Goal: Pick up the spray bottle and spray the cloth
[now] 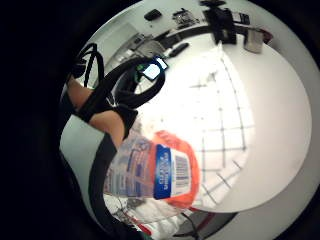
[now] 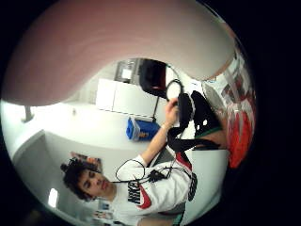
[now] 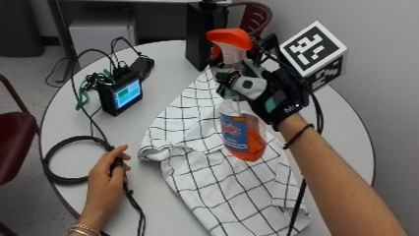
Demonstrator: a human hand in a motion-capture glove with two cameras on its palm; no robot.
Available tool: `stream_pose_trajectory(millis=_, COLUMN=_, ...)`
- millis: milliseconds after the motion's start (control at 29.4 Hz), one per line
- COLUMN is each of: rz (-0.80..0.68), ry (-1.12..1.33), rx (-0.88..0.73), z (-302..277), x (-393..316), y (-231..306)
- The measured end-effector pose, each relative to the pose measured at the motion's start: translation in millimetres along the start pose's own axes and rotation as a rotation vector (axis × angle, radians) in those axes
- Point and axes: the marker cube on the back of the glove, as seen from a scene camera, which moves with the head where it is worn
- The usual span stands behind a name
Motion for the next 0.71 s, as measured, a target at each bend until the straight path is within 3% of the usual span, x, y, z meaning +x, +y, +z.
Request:
stream_pose_trajectory(millis=272, rz=-0.155, ry=-0.150, rx=0.095, z=77.8, x=-30.1, y=-15.5)
stream_pose_trajectory(millis=714, rz=-0.181, ry=-0.244, rx=0.111, z=172.3, x=-4.4, y=8.0)
